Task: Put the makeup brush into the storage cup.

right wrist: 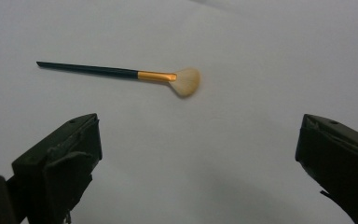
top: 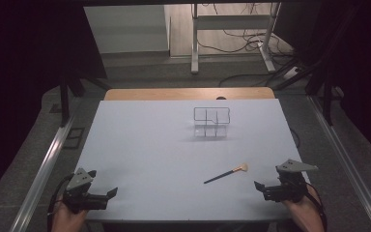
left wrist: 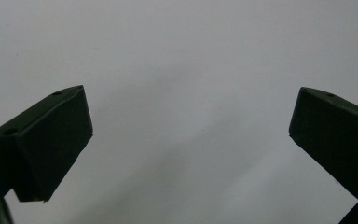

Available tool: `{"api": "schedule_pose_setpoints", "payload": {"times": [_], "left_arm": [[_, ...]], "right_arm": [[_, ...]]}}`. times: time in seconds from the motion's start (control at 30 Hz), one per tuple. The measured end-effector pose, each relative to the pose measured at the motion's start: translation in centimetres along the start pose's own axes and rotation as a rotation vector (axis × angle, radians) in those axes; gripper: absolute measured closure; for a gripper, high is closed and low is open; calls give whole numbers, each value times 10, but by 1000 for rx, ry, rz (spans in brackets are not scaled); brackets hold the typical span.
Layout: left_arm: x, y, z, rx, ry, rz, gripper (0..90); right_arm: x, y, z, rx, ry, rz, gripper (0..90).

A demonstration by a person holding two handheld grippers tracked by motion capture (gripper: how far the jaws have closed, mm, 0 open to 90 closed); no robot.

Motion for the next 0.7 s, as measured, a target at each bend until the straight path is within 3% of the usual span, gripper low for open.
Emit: {"api": "schedule_pose_setpoints", "payload": {"times": [0.13,0.3,0.7], "left_arm": [[0,0,0,-18,-14,30,0],[-1,1,-1,-26,-4,34,0],[-1,2,-2,5,6,8,0]], "right_arm": [[0,0,0,-6,-3,4,0],[0,0,0,3,-3,4,0],[0,2,1,50,-10,21,0]]}}
Point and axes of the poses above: each handheld gripper's, and its own axes: y roughly forward along the jaws, z roughly out of its underside, x roughly to its left, the point moved 2 cm from there along y, roughly forward along the jaws, and after that the axes turned 11 degrees about z, right-handed, at the moved point
